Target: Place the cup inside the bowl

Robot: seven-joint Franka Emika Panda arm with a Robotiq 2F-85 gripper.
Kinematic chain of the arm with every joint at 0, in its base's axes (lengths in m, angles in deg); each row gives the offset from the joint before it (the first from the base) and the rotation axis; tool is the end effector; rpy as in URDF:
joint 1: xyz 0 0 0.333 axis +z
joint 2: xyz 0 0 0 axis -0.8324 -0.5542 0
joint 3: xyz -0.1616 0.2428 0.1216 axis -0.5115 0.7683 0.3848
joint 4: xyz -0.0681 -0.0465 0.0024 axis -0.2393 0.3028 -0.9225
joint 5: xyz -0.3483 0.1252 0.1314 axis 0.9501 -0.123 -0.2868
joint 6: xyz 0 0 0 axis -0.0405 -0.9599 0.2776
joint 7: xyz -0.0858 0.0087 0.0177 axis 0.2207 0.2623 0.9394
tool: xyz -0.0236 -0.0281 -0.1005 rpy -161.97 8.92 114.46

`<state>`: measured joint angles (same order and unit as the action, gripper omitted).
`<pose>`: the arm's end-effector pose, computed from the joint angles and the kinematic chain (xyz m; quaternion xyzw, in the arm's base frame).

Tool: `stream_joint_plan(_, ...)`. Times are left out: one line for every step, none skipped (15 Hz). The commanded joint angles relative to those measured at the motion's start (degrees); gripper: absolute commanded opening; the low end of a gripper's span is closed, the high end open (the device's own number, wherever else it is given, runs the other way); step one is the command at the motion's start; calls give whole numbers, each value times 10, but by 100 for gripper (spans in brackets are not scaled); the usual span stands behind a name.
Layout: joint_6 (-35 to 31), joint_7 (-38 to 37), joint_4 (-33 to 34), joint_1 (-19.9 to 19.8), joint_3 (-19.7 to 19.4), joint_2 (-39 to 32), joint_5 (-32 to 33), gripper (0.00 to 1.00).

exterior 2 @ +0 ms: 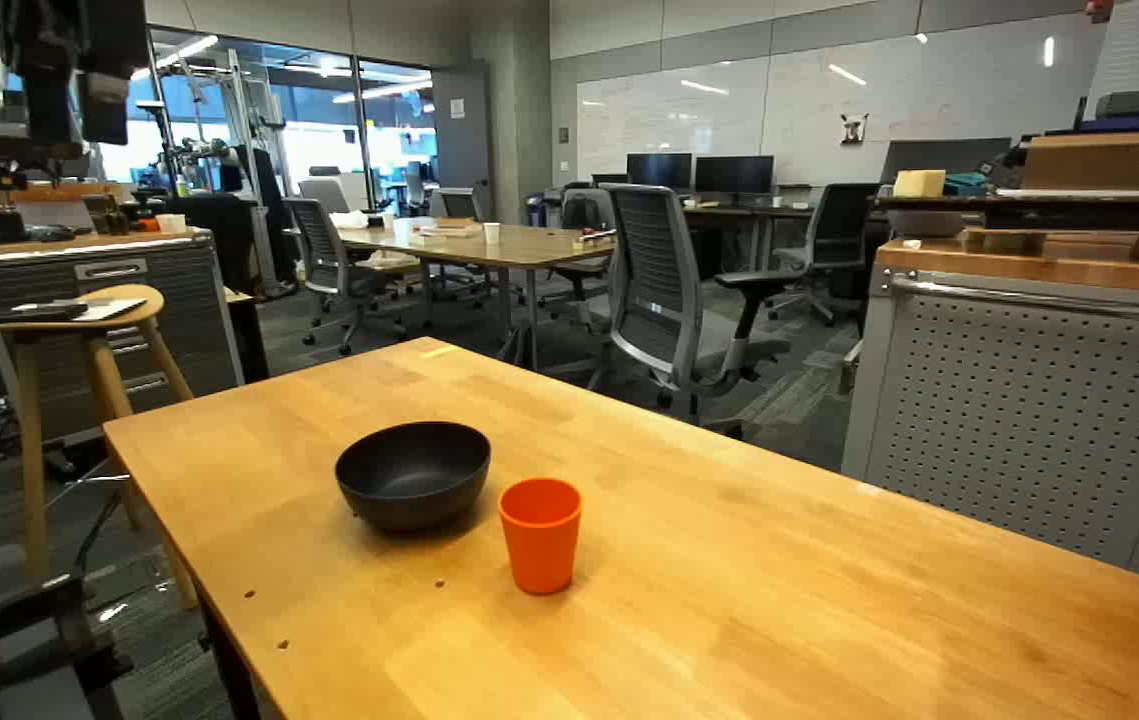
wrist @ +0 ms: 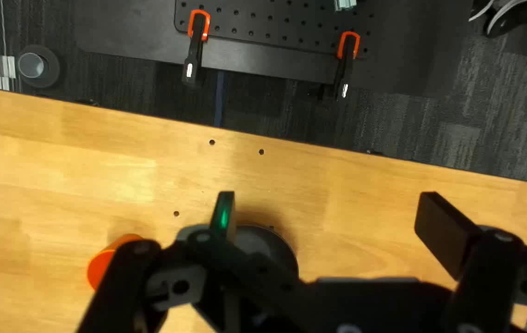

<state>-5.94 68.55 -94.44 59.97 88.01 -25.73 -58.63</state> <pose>0.3145 0.0208 0.5259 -0.9941 -0.0792 0.0734 0.0122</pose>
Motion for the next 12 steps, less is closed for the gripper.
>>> stream_joint_plan(0, 1, 3, -2, 1, 0, -1, 100)
stream_joint_plan(0, 1, 5, -2, 1, 0, -1, 100)
stream_joint_plan(0, 1, 6, -2, 1, 1, -1, 100)
stream_joint_plan(0, 1, 7, -2, 1, 1, -1, 100)
stream_joint_plan(0, 1, 7, -2, 1, 1, -1, 100)
stream_joint_plan(0, 1, 8, -2, 1, 1, -1, 100)
stream_joint_plan(0, 1, 8, -2, 1, 1, -1, 100)
stream_joint_plan(0, 1, 8, -2, 1, 1, -1, 100)
stream_joint_plan(7, -2, 18, -2, 4, -11, 1, 100)
stream_joint_plan(15, -1, 44, -3, 5, -53, 9, 100)
stream_joint_plan(9, -17, 69, -13, 8, -100, 20, 100)
stream_joint_plan(-18, -25, 82, -23, 8, -133, 39, 100)
